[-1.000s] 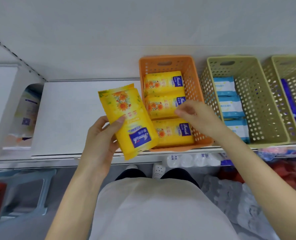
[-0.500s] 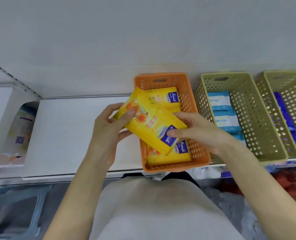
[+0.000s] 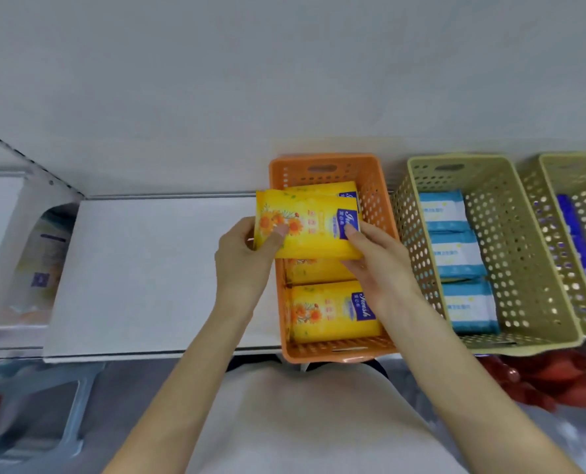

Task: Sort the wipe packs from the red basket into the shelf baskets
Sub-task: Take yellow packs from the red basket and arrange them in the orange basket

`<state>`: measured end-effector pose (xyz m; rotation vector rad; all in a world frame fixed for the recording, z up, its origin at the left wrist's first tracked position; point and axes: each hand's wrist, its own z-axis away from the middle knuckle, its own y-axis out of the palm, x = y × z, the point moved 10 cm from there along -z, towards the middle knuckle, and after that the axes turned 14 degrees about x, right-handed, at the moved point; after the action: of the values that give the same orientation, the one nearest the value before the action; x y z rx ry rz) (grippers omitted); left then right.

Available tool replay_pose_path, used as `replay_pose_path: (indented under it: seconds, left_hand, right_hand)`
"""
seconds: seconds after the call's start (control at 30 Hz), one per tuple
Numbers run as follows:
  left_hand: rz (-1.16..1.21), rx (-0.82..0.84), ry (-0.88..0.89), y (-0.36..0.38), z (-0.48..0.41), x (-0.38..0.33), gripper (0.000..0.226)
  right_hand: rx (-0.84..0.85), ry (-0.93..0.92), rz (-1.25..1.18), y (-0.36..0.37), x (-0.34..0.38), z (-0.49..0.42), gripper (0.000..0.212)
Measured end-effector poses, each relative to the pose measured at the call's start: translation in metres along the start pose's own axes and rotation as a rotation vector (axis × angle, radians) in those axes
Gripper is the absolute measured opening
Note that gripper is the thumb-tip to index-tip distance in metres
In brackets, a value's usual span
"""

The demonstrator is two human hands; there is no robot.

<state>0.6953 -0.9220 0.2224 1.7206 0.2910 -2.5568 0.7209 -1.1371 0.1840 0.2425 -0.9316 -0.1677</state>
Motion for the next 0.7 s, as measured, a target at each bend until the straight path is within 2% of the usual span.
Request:
replay_pose_path:
  seconds: [0.07, 0.13, 0.2, 0.27, 0.33, 0.43, 0.53, 0.6, 0.7]
  left_hand:
    - [-0.282, -0.025, 0.03, 0.004, -0.012, -0.005, 0.032]
    - [-0.446, -0.011, 0.054, 0.013, -0.023, -0.005, 0.054]
    - [-0.457, 0.057, 0.082, 0.026, -0.031, -0.002, 0.068]
    - [-0.369, 0.141, 0.087, 0.038, -0.035, 0.007, 0.076]
    - [-0.346, 0.167, 0.108, 0.044, -0.035, 0.013, 0.079]
    - [-0.306, 0.151, 0.134, 0.045, -0.035, 0.019, 0.077]
    - [-0.262, 0.149, 0.134, 0.046, -0.037, 0.021, 0.074]
    - [-0.236, 0.143, 0.132, 0.045, -0.038, 0.024, 0.071]
    - [-0.214, 0.14, 0.137, 0.045, -0.037, 0.026, 0.066]
  right_hand:
    - [-0.108, -0.034, -0.088, -0.008, 0.001, -0.011, 0.03]
    - [-0.241, -0.085, -0.108, -0.015, 0.004, -0.02, 0.027]
    - [-0.359, -0.171, -0.012, -0.017, 0.016, -0.026, 0.022]
    - [-0.439, -0.257, 0.126, -0.013, 0.03, -0.03, 0.019]
    - [-0.49, -0.267, 0.156, -0.009, 0.031, -0.039, 0.023]
    - [-0.514, -0.19, 0.055, -0.009, 0.017, -0.054, 0.028]
    - [-0.493, -0.161, 0.085, -0.009, 0.018, -0.06, 0.023]
    - [-0.457, -0.177, 0.211, -0.009, 0.025, -0.061, 0.02]
    - [-0.364, -0.277, 0.609, 0.001, 0.041, -0.059, 0.025]
